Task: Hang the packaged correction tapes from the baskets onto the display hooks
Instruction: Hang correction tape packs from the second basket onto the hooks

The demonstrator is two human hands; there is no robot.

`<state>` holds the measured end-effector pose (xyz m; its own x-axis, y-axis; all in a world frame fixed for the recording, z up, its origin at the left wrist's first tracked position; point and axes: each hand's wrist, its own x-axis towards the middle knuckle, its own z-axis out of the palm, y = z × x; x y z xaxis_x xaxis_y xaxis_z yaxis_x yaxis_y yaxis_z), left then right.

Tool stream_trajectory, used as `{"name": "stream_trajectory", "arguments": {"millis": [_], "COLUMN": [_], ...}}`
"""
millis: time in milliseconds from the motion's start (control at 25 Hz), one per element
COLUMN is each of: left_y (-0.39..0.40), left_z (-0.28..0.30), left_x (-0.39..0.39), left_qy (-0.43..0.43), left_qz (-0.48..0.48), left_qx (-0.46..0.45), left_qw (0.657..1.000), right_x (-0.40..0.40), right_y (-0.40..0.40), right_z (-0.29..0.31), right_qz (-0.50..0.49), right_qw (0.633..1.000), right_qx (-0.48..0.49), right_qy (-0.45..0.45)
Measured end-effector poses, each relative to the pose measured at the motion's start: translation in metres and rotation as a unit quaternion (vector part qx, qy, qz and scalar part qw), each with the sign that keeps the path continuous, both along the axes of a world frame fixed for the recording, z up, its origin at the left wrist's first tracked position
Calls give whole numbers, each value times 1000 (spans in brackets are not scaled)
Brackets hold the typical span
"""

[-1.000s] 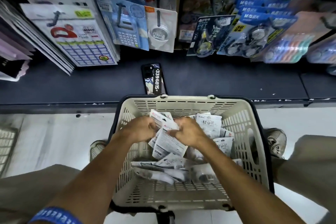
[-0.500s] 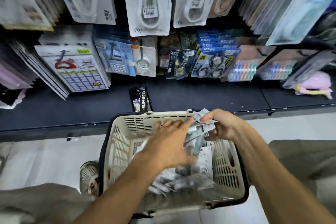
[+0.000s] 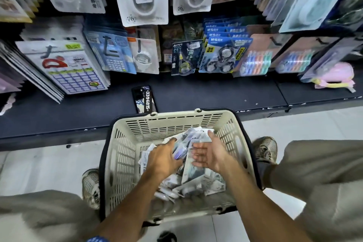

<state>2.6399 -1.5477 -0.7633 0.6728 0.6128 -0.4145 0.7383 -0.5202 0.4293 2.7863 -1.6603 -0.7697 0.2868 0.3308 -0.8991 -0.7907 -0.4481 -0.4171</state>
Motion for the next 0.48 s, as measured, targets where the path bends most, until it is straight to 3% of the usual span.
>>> {"name": "stream_trajectory", "arguments": {"millis": [120,240,360,480], "left_y": [1,-7,-11,-21], "left_z": [-19,-38,-48,-49], "left_x": [5,14,17,24], "left_qy": [27,45,32,33], "left_qz": [55,68,69,45], "left_qx": [-38,-108,-190,-140], "left_qw": [997,991,979,989], "right_x": [-5,-2,2,-2], "right_y": [3,-7,-17,-21], "right_z": [-14,-31,-32,-31], "right_qz": [5,17,44,77], "right_qw": [992,958,960,958], "right_qx": [-37,-95,-116,-110], "right_qy": [-124,-269,-250,-252]}}
